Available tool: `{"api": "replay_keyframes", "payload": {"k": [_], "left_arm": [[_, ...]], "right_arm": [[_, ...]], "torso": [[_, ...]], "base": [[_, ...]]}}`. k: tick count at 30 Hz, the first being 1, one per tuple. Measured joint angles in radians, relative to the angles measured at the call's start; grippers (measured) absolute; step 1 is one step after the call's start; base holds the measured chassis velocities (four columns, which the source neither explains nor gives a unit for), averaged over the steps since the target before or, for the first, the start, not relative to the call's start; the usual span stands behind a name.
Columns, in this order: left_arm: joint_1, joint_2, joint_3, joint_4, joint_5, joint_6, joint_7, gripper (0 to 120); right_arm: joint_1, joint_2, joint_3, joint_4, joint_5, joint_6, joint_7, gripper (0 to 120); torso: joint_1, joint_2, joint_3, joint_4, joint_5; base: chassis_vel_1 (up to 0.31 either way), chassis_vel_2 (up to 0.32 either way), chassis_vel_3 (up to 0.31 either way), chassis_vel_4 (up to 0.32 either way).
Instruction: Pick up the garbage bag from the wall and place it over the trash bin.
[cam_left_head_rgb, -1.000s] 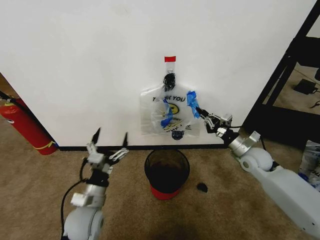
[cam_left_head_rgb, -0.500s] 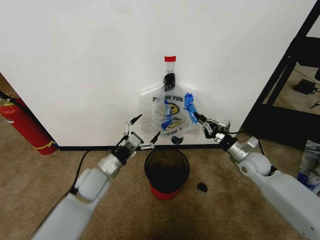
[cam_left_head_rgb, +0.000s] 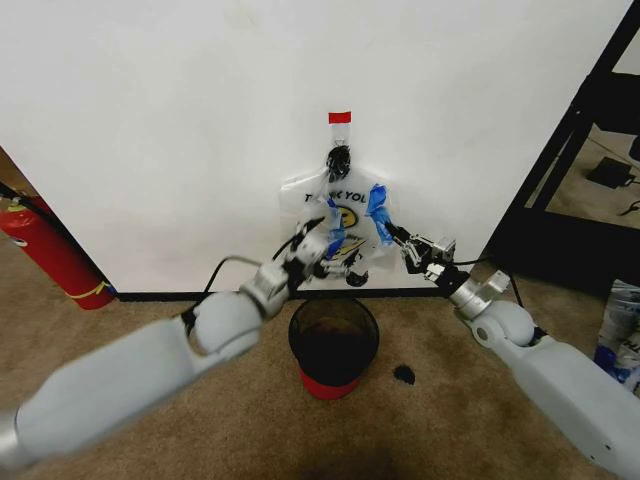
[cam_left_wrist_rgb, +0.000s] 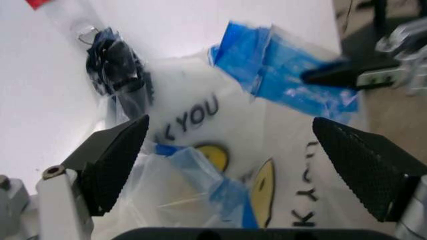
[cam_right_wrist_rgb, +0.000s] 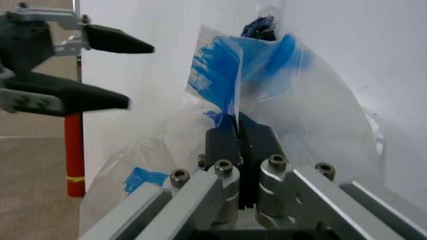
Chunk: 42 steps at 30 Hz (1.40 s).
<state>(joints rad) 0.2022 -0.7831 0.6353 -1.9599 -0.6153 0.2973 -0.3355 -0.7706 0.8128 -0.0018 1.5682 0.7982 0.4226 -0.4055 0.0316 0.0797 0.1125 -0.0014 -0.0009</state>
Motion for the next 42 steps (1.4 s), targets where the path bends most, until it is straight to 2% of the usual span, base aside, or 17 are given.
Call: {"api": "replay_keyframes", "payload": {"k": [4, 5, 9, 10, 12, 16, 19, 24, 29, 36, 42], "left_arm": [[-0.096, -0.015, 0.111, -0.002, -0.015, 0.156, -0.055, 94], [-0.096, -0.015, 0.111, -0.002, -0.015, 0.156, -0.055, 94], [-0.207, -0.041, 0.236, -0.006, -0.031, 0.291, -0.075, 94], [-0.207, -0.041, 0.236, -0.006, -0.031, 0.291, -0.075, 94], [-0.26, -0.067, 0.281, -0.004, -0.064, 0.359, -0.097, 94], [-0.345, -0.131, 0.343, 0.014, -0.136, 0.439, -0.167, 89], [-0.379, -0.161, 0.376, 0.021, -0.188, 0.45, -0.229, 84], [-0.425, -0.215, 0.431, 0.07, -0.217, 0.45, -0.28, 90], [-0.417, -0.239, 0.448, 0.111, -0.217, 0.447, -0.302, 90], [-0.384, -0.229, 0.449, 0.146, -0.21, 0.443, -0.322, 91], [-0.379, -0.216, 0.45, 0.157, -0.205, 0.442, -0.327, 85]], "right_arm": [[-0.004, 0.006, 0.006, 0.0, -0.012, 0.003, 0.0, 0], [-0.004, 0.006, 0.006, 0.0, -0.012, 0.003, 0.0, 0], [-0.014, 0.005, 0.018, -0.004, -0.02, 0.008, 0.0, 0], [-0.014, 0.005, 0.018, -0.004, -0.02, 0.008, 0.0, 0], [-0.019, 0.006, 0.023, -0.005, -0.021, 0.009, -0.001, 0], [-0.022, 0.013, 0.027, -0.006, -0.028, 0.014, -0.006, 0], [-0.022, 0.015, 0.028, -0.007, -0.028, 0.015, -0.008, 0], [-0.024, 0.009, 0.035, -0.003, -0.028, 0.019, -0.016, 0], [-0.024, 0.004, 0.041, -0.004, -0.027, 0.024, -0.024, 0], [-0.023, -0.005, 0.044, -0.004, -0.023, 0.029, -0.03, 0], [-0.014, -0.004, 0.038, -0.009, -0.022, 0.031, -0.033, 0]], "torso": [[0.0, 0.0, 0.0, 0.0001, -0.0002], [0.0, 0.0, 0.0, 0.0001, -0.0002], [0.0, 0.0, 0.0, 0.0001, 0.0], [0.0, 0.0, 0.0, 0.0001, 0.0], [0.0, 0.0, 0.0, 0.0, 0.0001], [0.0, 0.0, 0.0, -0.0002, 0.0003], [0.0, 0.0, 0.0, -0.0001, -0.0001], [0.0, 0.0, 0.0, 0.0, 0.0002], [0.0, 0.0, 0.0, 0.0, 0.0001], [0.0, 0.0, 0.0, 0.0, -0.0001], [0.0, 0.0, 0.0, 0.0, -0.0001]], "base": [[0.0, 0.0, 0.0, 0.0], [0.0, 0.0, 0.0, 0.0], [0.0, 0.0, 0.0, 0.0], [0.0, 0.0, 0.0, 0.0], [0.0, 0.0, 0.0, 0.0], [0.0, 0.0, 0.0, 0.0], [0.0, 0.0, 0.0, 0.0], [0.0, 0.0, 0.0, 0.0], [0.0, 0.0, 0.0, 0.0], [0.0, 0.0, 0.0, 0.0], [0.0, 0.0, 0.0, 0.0]]}}
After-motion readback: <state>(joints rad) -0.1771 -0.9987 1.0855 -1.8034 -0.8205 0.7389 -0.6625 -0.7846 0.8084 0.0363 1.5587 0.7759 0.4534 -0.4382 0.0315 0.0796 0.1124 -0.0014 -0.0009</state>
